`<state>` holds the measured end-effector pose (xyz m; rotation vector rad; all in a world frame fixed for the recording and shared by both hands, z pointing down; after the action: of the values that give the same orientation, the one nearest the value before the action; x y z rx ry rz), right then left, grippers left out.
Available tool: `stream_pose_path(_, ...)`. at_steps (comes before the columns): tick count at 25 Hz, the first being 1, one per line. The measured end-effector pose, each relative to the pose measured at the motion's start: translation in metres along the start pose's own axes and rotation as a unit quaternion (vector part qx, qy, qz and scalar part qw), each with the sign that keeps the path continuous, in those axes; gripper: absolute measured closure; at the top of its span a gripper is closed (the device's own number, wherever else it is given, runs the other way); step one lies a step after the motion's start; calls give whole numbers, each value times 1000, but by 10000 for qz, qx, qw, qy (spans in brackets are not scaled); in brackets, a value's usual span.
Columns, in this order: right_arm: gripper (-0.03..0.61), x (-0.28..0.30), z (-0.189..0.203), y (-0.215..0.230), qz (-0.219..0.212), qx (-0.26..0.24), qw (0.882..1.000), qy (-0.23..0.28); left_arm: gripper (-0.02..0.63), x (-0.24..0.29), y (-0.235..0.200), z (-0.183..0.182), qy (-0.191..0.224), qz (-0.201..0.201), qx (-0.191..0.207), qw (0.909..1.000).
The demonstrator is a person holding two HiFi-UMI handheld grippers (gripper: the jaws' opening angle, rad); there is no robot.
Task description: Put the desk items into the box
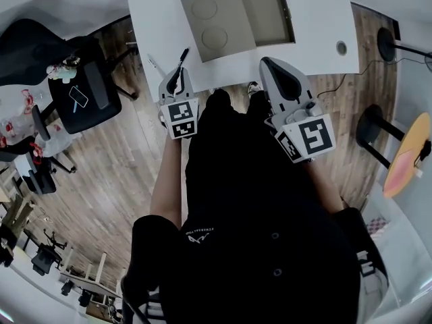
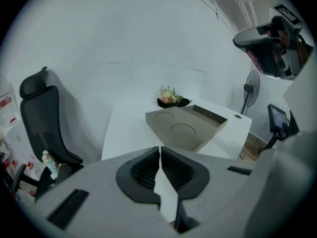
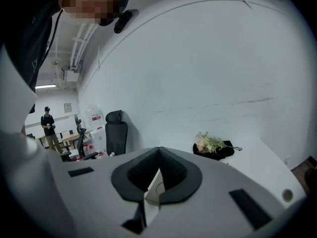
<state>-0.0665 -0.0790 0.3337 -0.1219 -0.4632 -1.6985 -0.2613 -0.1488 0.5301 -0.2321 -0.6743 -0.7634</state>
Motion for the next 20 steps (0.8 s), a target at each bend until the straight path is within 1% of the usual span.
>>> stream_pose_path(2, 579, 4, 0, -3, 11, -35, 10000, -33, 604, 8, -5, 10, -228, 39, 61, 9997)
stream_pose_path(4, 580, 6, 0, -3, 39, -39, 10000, -67, 599, 17, -4, 21, -462, 196, 115, 9987)
stream_pose_path(6, 580, 7, 0, 0, 83, -12, 9999, -88, 575, 27, -1, 32, -653, 366, 174, 9970)
stream_pose_path(8, 579, 9, 2, 3, 134, 11, 9999, -104, 546, 32, 0, 40, -811, 432, 239, 9955)
stream_pose_path(12, 580, 16, 5, 5, 255, 79, 9996, -130, 535, 40, -9, 56, -1202, 314, 203, 9920)
stream_pose_path(15, 579, 18, 7, 7, 323, 127, 9993, -145, 535, 47, -15, 62, -1439, 164, 321, 9889)
stream_pose_path(20, 580, 16, 8, 14, 473, 194, 9986, -144, 535, 58, -16, 64, -1702, 310, 437, 9840)
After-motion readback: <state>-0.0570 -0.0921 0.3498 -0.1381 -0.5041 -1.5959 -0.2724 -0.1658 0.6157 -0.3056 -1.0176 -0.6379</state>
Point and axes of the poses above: the fingertips, and each gripper's own axes: x forward along the fingers, y to its right, z out of its underside, the point moved 5 cm from there along -x, backward along the fingers, and after that the axes turned 5 degrees about x, right-handed, at the moved point
